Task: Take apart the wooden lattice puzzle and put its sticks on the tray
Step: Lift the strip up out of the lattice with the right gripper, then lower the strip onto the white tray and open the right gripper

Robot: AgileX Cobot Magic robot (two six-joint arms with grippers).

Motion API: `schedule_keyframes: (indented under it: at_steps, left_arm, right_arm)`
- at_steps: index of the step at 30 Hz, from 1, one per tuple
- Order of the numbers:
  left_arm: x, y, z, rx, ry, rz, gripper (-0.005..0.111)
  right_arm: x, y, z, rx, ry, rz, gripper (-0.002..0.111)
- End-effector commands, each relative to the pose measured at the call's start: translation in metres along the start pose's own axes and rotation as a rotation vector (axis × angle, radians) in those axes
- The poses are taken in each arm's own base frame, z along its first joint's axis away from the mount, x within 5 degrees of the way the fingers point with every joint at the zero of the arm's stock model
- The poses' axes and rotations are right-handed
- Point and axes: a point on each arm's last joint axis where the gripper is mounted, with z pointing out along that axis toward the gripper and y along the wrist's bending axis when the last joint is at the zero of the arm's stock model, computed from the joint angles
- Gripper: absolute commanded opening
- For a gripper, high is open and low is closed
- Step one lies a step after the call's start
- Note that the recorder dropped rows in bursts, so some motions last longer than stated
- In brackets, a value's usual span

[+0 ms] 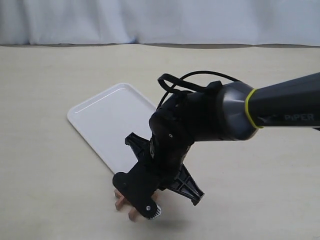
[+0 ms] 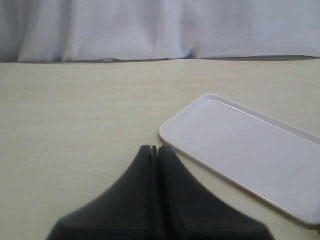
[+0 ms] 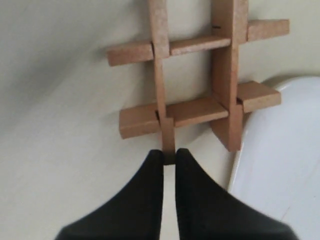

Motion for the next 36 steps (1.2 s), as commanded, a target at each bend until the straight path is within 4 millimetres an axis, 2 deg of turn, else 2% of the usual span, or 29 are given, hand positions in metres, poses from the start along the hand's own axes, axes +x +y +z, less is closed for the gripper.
schedule_keyframes:
  at_steps: [1,15,21,24,28,30,36]
  left_arm:
    - [0.0,0.0,0.0,0.007,-0.01,0.006,0.0]
    - [0.0,0.0,0.0,0.007,-0.012,0.006,0.0]
    - [0.0,0.0,0.0,0.007,-0.012,0.006,0.0]
    - [0.0,0.0,0.0,0.007,-0.012,0.006,0.0]
    - [0.0,0.0,0.0,0.007,-0.012,0.006,0.0]
    - [0.0,0.0,0.0,0.007,-0.012,0.006,0.0]
    - [0.0,0.0,0.0,0.007,-0.012,0.006,0.0]
  right_arm:
    - [-0.005,0.0,-0.003,0.0,-0.015,0.007,0.006]
    - [-0.007,-0.004,-0.04,0.113,-0.051,0.05,0.006]
    - [-0.006,-0.015,-0.062,0.285,-0.069,0.06,0.006]
    - [-0.002,-0.027,-0.068,0.434,-0.091,0.147,0.006]
    - [0.016,-0.05,-0.069,0.668,-0.183,0.454,0.006]
    - [0.027,-0.057,-0.063,0.729,-0.222,0.574,0.006]
    - [0.054,-0.057,-0.029,0.673,-0.214,0.76,0.006]
